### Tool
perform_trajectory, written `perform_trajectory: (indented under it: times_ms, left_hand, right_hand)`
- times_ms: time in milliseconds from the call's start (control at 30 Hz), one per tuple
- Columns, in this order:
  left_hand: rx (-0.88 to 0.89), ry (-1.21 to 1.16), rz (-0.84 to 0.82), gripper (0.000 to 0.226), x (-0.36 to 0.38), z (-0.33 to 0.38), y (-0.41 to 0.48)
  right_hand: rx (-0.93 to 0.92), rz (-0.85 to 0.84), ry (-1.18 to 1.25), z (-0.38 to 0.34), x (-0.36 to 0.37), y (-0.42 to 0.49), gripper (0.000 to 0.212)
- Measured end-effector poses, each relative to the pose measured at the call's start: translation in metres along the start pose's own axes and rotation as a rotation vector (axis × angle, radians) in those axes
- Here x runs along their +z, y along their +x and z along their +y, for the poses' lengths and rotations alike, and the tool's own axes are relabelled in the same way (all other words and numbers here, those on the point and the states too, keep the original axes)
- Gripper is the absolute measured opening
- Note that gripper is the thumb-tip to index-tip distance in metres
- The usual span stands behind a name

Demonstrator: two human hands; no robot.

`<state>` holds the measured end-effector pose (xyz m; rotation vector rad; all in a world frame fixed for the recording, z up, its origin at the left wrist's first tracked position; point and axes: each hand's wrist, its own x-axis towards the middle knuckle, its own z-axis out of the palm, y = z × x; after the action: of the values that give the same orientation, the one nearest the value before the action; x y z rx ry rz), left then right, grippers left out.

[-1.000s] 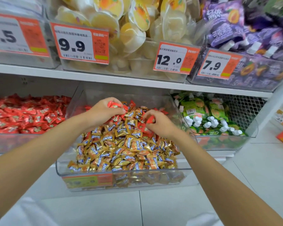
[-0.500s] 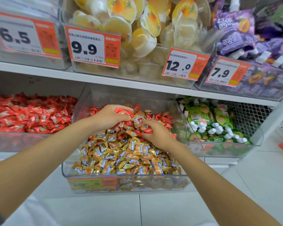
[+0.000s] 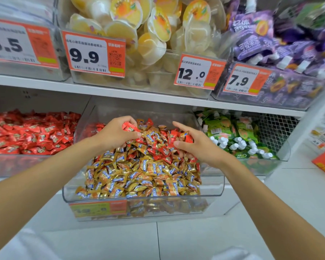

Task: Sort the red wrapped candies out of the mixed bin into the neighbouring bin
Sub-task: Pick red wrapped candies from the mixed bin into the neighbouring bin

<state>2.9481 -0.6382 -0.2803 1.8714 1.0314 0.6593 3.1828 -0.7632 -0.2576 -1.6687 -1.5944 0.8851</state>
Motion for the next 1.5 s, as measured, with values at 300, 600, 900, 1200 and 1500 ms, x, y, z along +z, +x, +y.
perform_trajectory:
  times_ms: [300, 600, 900, 1200, 1500]
  left_hand:
    - [0.044, -0.012, -0.059, 0.011, 0.014, 0.023, -0.008]
    - [0.034, 0.08, -0.094, 0.027, 0.009, 0.021, 0.004]
    - [0.125, 0.764, -0.431, 0.023, 0.036, 0.004, 0.031]
    - [0.115, 0.252, -0.135, 0.017, -0.012, 0.002, 0.009]
    - [0.121, 0.466, -0.275, 0.024, -0.003, -0.004, 0.013]
  right_hand:
    - [0.067, 0.11, -0.133, 0.01, -0.001, -0.002, 0.041]
    - [-0.002, 0.146, -0.227, 0.016, -0.002, 0.007, 0.024]
    - [0.079, 0.036, -0.697, 0.033, 0.016, 0.023, 0.025]
    - [0.019, 0.205, -0.286, 0.02, 0.008, 0.012, 0.02]
    - [0.087, 0.252, -0.304, 0.02, 0.03, 0.041, 0.046]
